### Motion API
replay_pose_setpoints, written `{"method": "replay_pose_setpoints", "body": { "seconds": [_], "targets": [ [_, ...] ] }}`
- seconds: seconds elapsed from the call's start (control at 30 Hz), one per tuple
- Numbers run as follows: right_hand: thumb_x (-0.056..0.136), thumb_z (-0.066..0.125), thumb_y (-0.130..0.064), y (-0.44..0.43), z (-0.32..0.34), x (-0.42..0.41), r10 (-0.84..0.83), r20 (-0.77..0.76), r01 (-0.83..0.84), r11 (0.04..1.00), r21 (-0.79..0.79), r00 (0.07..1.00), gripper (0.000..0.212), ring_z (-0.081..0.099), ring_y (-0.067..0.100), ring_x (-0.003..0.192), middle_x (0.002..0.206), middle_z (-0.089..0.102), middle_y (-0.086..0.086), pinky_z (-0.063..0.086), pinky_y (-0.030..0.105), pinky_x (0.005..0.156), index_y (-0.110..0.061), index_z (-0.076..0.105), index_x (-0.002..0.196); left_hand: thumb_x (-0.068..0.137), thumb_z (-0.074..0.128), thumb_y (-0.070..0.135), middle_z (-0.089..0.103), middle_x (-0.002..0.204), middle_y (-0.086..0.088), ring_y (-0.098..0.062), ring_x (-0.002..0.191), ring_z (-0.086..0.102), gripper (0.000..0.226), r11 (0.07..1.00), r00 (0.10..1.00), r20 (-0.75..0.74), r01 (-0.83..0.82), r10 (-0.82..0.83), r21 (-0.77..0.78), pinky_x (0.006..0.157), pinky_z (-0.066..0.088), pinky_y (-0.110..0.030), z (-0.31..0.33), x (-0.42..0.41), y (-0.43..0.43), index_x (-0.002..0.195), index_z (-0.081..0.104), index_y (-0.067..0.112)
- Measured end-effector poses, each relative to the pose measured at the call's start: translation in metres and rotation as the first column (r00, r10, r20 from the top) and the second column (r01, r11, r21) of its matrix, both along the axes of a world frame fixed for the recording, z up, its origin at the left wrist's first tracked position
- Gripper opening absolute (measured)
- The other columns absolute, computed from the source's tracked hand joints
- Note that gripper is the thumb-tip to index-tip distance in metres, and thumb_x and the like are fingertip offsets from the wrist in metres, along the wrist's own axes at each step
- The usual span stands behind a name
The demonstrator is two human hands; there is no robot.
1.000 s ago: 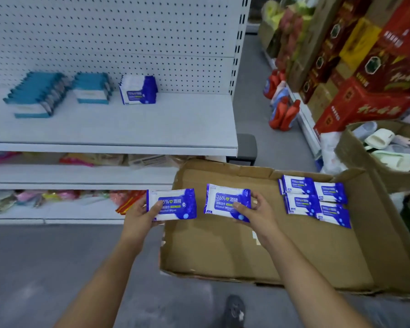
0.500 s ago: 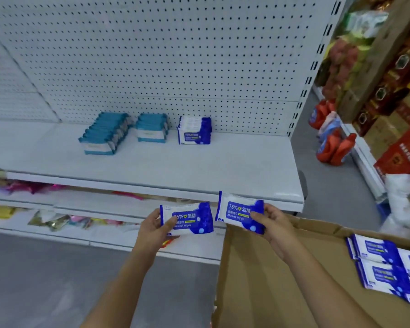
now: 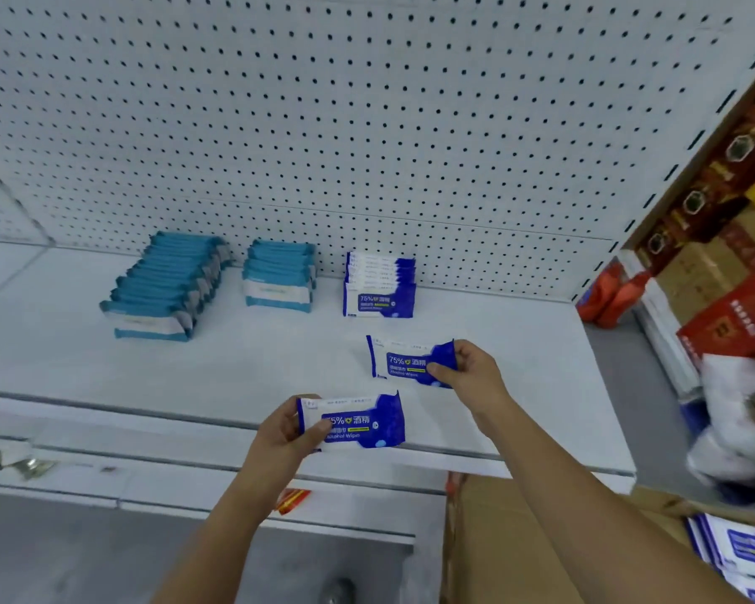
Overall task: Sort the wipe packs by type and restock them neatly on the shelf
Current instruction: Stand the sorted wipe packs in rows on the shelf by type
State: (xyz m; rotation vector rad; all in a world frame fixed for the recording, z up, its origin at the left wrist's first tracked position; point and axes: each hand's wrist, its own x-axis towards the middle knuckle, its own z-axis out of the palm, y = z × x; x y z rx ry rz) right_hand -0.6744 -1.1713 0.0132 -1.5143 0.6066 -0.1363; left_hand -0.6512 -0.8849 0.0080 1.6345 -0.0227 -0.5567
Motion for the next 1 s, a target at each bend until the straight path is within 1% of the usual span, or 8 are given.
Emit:
{"method": "replay_pose_setpoints", "body": {
  "seconds": [0.13, 0.27, 0.4, 0.5, 0.63, 0.8, 0.9, 1.0],
  "targets": [
    [0.083, 0.075, -0.001, 0.007, -0.013, 0.071, -0.025, -0.054, 0.022, 0.998, -0.058, 0.998, 0.021, 0.071, 0.017, 0.088, 0.1, 0.074, 0.006, 0.057, 0.025, 0.074, -0.013, 0.063, 0.094, 0.092, 0.066, 0.013, 0.076, 0.096, 0.01, -0.007, 0.091, 0.072, 0.019, 0.999, 0.998, -0.04, 0.042, -0.042, -0.009, 0.069, 0.058, -0.02, -0.014, 0.056, -0.003, 0.109, 0.062, 0.02],
    [0.081, 0.075, 0.0, 0.001, -0.033, 0.128, -0.116, -0.039, 0.105, 0.972, -0.209, 0.992, 0.02, 0.064, 0.017, 0.08, 0.093, 0.07, 0.006, 0.053, 0.026, 0.073, -0.011, 0.061, 0.091, 0.084, 0.07, 0.029, 0.076, 0.104, 0.006, -0.013, 0.1, 0.07, 0.03, 0.998, 0.997, -0.041, 0.063, -0.063, -0.004, 0.073, 0.058, -0.021, -0.027, 0.101, -0.008, 0.112, 0.061, 0.024],
    [0.076, 0.082, -0.01, -0.008, -0.045, 0.155, -0.194, -0.01, 0.174, 0.903, -0.393, 0.981, 0.028, 0.057, 0.013, 0.077, 0.097, 0.062, 0.008, 0.047, 0.021, 0.072, -0.014, 0.058, 0.091, 0.09, 0.069, 0.012, 0.077, 0.098, 0.007, -0.006, 0.089, 0.071, 0.02, 0.998, 0.998, -0.018, 0.059, -0.059, 0.0, 0.072, 0.055, -0.018, -0.039, 0.127, -0.029, 0.108, 0.062, 0.018],
    [0.074, 0.085, -0.013, -0.005, -0.049, 0.16, -0.183, 0.001, 0.166, 0.888, -0.43, 0.983, 0.033, 0.058, 0.01, 0.079, 0.099, 0.058, 0.005, 0.044, 0.014, 0.068, -0.016, 0.057, 0.091, 0.09, 0.069, 0.005, 0.077, 0.096, 0.004, -0.005, 0.084, 0.069, 0.019, 0.997, 0.997, -0.007, 0.078, -0.078, -0.01, 0.074, 0.054, -0.016, -0.044, 0.138, -0.047, 0.105, 0.063, 0.014],
    [0.075, 0.085, -0.015, 0.003, -0.053, 0.159, -0.176, 0.034, 0.176, 0.908, -0.38, 0.984, 0.038, 0.059, 0.001, 0.084, 0.101, 0.061, -0.001, 0.045, 0.007, 0.066, -0.017, 0.056, 0.099, 0.088, 0.072, 0.002, 0.076, 0.095, 0.006, -0.009, 0.088, 0.07, 0.025, 1.0, 0.999, 0.033, 0.014, -0.013, -0.027, 0.078, 0.055, -0.018, -0.049, 0.156, -0.069, 0.103, 0.066, 0.02],
    [0.096, 0.063, -0.022, 0.007, -0.053, 0.14, -0.279, 0.096, 0.284, 0.958, -0.044, 0.956, 0.029, 0.058, 0.007, 0.105, 0.123, 0.059, 0.001, 0.048, 0.024, 0.09, -0.024, 0.05, 0.122, 0.08, 0.078, 0.0, 0.06, 0.122, -0.005, -0.016, 0.109, 0.063, 0.032, 0.998, 0.964, 0.263, -0.054, 0.047, 0.017, 0.082, 0.053, -0.015, -0.056, 0.186, -0.092, 0.1, 0.067, 0.023],
    [0.087, 0.074, -0.032, 0.006, -0.058, 0.132, -0.149, 0.012, 0.15, 0.987, -0.063, 0.989, 0.068, 0.046, 0.007, 0.129, 0.144, 0.045, -0.009, 0.04, 0.024, 0.102, -0.027, 0.037, 0.143, 0.078, 0.081, 0.002, 0.052, 0.124, 0.002, -0.005, 0.114, 0.056, 0.037, 0.992, 0.915, 0.397, -0.107, 0.075, 0.06, 0.092, 0.054, -0.02, -0.06, 0.197, -0.105, 0.098, 0.067, 0.029],
    [0.073, 0.087, -0.015, 0.006, -0.061, 0.137, 0.036, -0.009, -0.036, 0.991, -0.13, 0.999, 0.11, 0.04, 0.001, 0.134, 0.15, 0.035, -0.016, 0.045, 0.011, 0.094, -0.026, 0.016, 0.156, 0.077, 0.083, 0.006, 0.055, 0.126, 0.006, -0.007, 0.115, 0.058, 0.054, 0.993, 0.939, 0.327, -0.118, 0.103, 0.026, 0.087, 0.055, -0.016, -0.062, 0.203, -0.119, 0.12, 0.055, 0.023]
  ]
}}
